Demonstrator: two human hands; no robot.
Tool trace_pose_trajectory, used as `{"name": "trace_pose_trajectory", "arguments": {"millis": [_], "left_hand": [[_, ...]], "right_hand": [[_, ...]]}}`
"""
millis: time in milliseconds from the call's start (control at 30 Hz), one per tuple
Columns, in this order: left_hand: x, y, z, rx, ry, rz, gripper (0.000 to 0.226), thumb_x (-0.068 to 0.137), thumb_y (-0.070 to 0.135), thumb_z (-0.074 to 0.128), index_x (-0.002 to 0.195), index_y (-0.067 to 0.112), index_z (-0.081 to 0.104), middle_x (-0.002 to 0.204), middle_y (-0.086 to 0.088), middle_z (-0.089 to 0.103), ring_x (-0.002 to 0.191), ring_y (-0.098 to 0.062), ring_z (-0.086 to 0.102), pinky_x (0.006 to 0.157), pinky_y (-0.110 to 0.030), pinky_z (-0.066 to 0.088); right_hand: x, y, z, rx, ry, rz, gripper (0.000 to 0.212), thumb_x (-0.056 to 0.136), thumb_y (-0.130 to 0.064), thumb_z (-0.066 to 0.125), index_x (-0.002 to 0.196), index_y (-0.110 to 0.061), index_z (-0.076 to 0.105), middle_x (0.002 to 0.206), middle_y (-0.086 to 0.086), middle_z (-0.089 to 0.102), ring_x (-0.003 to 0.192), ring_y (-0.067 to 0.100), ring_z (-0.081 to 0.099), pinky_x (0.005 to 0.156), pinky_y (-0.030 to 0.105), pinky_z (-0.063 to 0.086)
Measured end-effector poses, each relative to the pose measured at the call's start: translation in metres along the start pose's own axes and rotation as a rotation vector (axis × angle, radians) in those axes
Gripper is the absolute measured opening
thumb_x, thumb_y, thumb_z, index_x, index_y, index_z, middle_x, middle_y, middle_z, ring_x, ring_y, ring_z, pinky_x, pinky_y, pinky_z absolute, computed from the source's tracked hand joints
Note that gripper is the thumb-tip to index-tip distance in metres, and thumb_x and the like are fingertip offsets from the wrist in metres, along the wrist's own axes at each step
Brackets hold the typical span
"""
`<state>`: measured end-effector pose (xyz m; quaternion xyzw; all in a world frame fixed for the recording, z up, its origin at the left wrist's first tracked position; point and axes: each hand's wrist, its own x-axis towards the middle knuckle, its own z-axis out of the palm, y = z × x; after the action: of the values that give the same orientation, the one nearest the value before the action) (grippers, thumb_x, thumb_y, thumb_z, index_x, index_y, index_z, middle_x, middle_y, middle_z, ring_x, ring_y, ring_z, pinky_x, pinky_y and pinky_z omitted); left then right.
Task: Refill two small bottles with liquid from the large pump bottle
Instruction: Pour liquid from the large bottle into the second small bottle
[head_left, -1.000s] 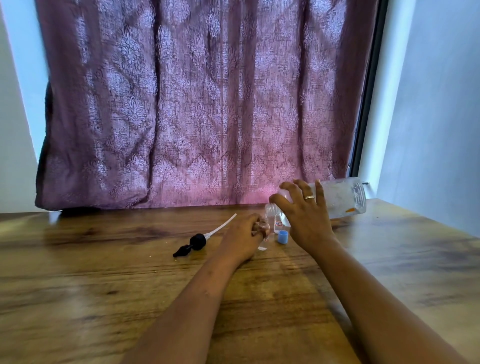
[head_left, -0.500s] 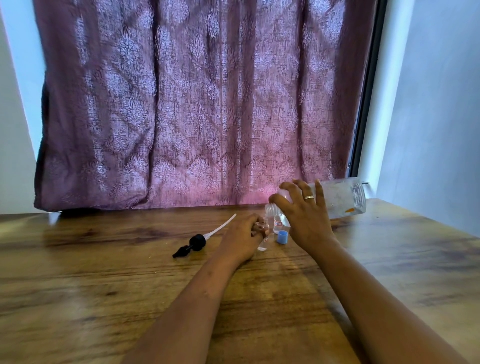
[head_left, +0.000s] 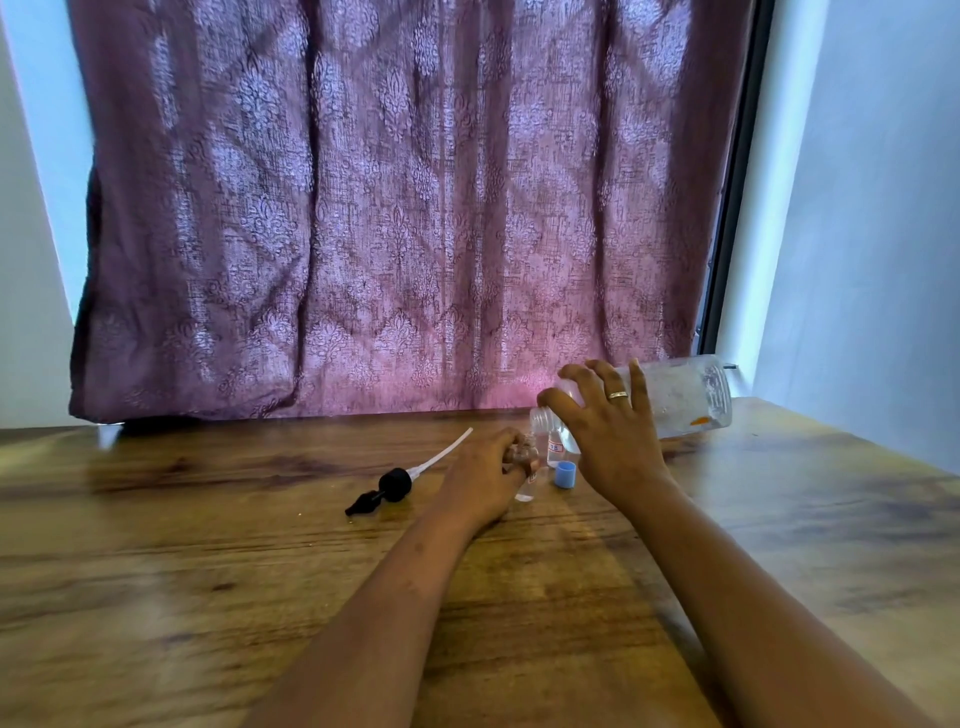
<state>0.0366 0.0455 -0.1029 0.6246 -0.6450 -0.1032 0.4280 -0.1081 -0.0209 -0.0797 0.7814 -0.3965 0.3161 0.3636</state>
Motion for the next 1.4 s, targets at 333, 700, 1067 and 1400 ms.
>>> {"name": "trace_pose_trajectory", "arguments": {"millis": [333,700,1067,1400], "left_hand": [[-0.0011,0.0012,-0.0019,-0.013,-0.025,-0.005,0.030,0.091,0.030,0.058,0.119,0.021,0.055,0.117,0.001,0.063,0.098,-0.010,0.054,0.086,-0.027,0.042],[0.0002,-0.0016,-0.0008,-0.014,-0.026,-0.021,0.031,0.090,0.034,0.059,0.119,0.024,0.056,0.117,0.002,0.063,0.104,-0.012,0.057,0.087,-0.028,0.043],[-0.0016,0.0017,-0.0035,-0.013,-0.018,-0.019,0.030,0.090,0.031,0.059,0.119,0.024,0.056,0.116,0.002,0.062,0.104,-0.014,0.057,0.091,-0.032,0.045],[-0.0004,-0.0014,-0.0021,-0.023,-0.039,-0.030,0.037,0.091,0.035,0.058,0.126,0.030,0.047,0.117,0.001,0.062,0.100,-0.014,0.058,0.086,-0.031,0.046]], "right_hand": [[0.0002,-0.0003,0.0016,-0.012,0.012,0.001,0.077,0.045,0.007,0.071,0.109,-0.032,0.053,0.126,0.005,0.051,0.124,0.034,0.044,0.107,0.061,0.019],[0.0004,-0.0014,0.0024,0.047,-0.023,0.039,0.085,0.043,-0.003,0.082,0.113,-0.034,0.046,0.127,0.006,0.049,0.123,0.035,0.043,0.106,0.061,0.021],[-0.0005,0.0024,0.0033,0.045,-0.010,0.056,0.083,0.043,-0.005,0.083,0.112,-0.033,0.045,0.127,0.006,0.050,0.121,0.034,0.044,0.105,0.059,0.025],[0.0008,0.0009,0.0055,0.040,0.000,0.052,0.086,0.040,0.002,0.078,0.111,-0.033,0.045,0.125,0.008,0.052,0.120,0.037,0.046,0.103,0.061,0.028]]}}
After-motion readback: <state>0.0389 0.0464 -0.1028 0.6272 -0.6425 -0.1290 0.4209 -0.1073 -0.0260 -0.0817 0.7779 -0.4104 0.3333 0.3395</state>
